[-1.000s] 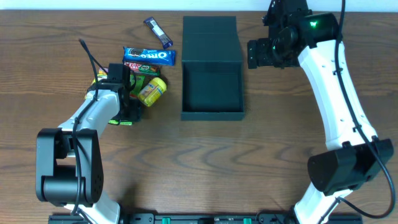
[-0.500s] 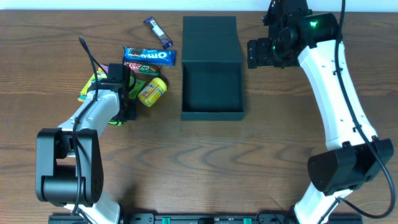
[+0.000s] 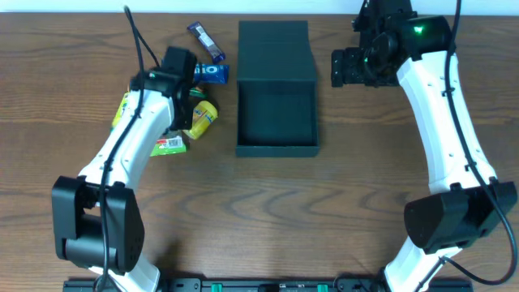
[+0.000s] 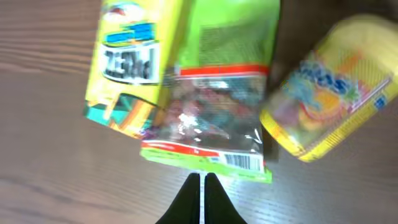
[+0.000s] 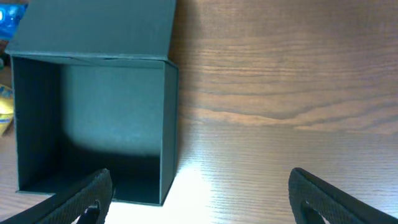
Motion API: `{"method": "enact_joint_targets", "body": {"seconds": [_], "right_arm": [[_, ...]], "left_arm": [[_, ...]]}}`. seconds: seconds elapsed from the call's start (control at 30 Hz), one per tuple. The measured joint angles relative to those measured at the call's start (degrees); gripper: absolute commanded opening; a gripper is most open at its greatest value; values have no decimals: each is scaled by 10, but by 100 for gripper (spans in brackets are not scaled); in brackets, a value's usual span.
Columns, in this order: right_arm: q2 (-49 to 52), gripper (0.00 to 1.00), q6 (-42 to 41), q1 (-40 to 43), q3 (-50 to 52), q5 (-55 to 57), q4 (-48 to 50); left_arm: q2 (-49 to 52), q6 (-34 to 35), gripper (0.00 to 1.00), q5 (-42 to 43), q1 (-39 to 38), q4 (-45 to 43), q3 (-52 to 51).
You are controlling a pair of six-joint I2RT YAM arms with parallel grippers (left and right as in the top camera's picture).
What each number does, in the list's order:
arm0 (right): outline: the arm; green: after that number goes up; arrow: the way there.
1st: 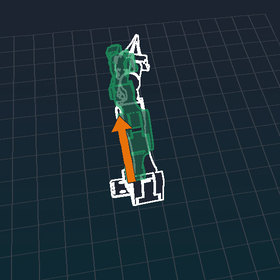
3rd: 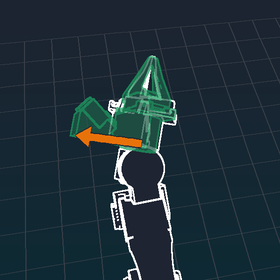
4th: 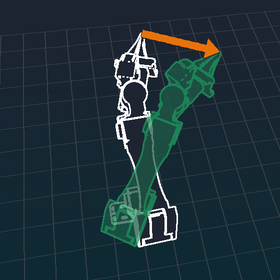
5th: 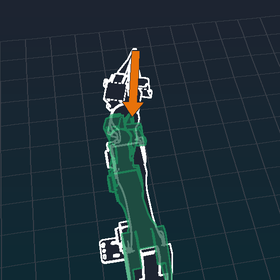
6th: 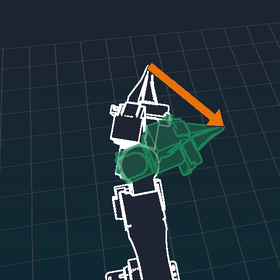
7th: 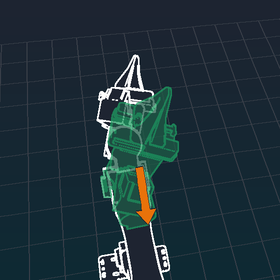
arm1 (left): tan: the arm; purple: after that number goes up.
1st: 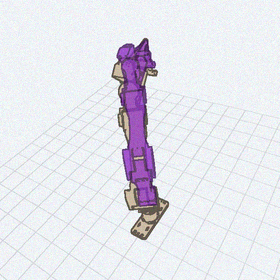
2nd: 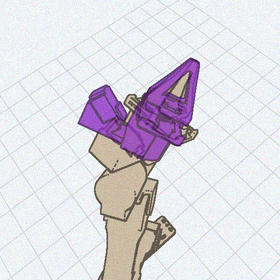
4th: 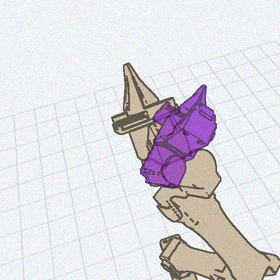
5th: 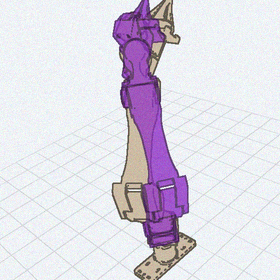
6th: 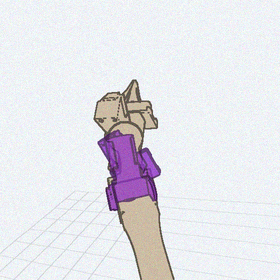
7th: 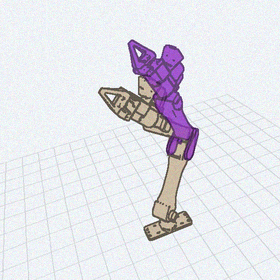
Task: Pack container
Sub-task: 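Grasp the gummy bag with the left gripper and lift it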
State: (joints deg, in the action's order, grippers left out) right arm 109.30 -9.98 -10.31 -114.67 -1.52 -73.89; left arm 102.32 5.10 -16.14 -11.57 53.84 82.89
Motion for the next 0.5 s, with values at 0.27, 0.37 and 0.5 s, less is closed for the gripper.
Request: {"method": "enact_joint_targets", "body": {"seconds": [0.27,0.37,0.5], "right_arm": [[0,91,0,0,0,0,0],[0,92,0,0,0,0,0],[0,92,0,0,0,0,0]], "left_arm": [[-5,32,42,-10,-1,39,104],[-7,40,74,-10,-3,40,56],[-7,39,78,-10,-14,38,-12]]}}
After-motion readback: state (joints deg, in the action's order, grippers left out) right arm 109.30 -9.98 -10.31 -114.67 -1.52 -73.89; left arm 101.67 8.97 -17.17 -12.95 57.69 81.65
